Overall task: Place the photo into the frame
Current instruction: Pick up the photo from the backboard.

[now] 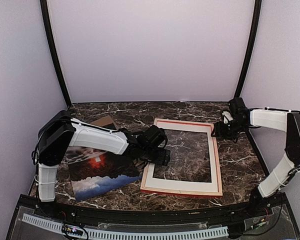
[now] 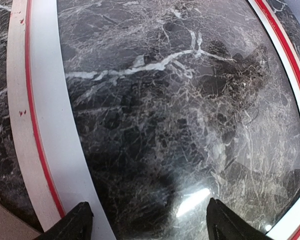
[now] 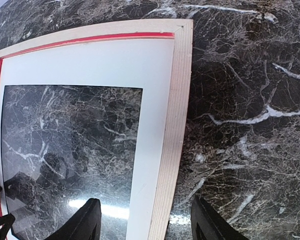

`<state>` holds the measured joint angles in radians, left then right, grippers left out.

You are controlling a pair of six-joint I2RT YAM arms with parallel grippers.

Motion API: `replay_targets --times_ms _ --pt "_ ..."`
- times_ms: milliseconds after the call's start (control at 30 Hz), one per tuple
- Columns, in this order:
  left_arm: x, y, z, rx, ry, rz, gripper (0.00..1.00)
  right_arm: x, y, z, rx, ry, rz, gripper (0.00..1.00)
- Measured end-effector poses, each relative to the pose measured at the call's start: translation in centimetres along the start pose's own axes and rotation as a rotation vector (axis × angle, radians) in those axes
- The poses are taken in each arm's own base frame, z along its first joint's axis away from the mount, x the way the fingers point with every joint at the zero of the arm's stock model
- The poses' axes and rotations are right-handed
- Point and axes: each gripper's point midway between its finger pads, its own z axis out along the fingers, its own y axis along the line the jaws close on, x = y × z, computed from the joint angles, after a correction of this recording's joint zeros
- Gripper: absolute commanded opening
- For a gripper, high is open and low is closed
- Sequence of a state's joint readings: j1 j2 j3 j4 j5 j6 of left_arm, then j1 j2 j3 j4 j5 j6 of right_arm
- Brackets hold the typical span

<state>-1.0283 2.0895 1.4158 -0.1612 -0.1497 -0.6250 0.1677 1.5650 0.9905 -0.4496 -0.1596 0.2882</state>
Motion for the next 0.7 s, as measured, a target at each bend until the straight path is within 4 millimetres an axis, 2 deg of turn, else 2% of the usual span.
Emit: replay_targets --times_ms 233,400,500,600,700 --pt "1.0 0.3 -1.9 0.016 0.0 -0.004 0.82 0.0 0.1 0.0 -0.001 0.0 -0.003 0.62" --pt "1.2 0.5 -4.0 0.041 -0.02 -0.004 0.83 -0.1 0.2 -0.2 -0.004 -0.006 -0.006 0.62" --pt "0.5 0.6 -5.7 0.054 -0.054 0.006 0.84 0.1 0.3 -0.4 -0.006 -0.008 -0.011 0.62" --pt "-1.0 1.2 -8.1 0.053 -0.101 0.013 0.86 0.5 0.9 -0.6 -0.013 -0.01 -0.026 0.62" --pt "-2.5 2.8 -10.8 0.046 -0.147 0.004 0.88 1.0 2.7 -0.8 -0.031 -0.011 -0.067 0.62"
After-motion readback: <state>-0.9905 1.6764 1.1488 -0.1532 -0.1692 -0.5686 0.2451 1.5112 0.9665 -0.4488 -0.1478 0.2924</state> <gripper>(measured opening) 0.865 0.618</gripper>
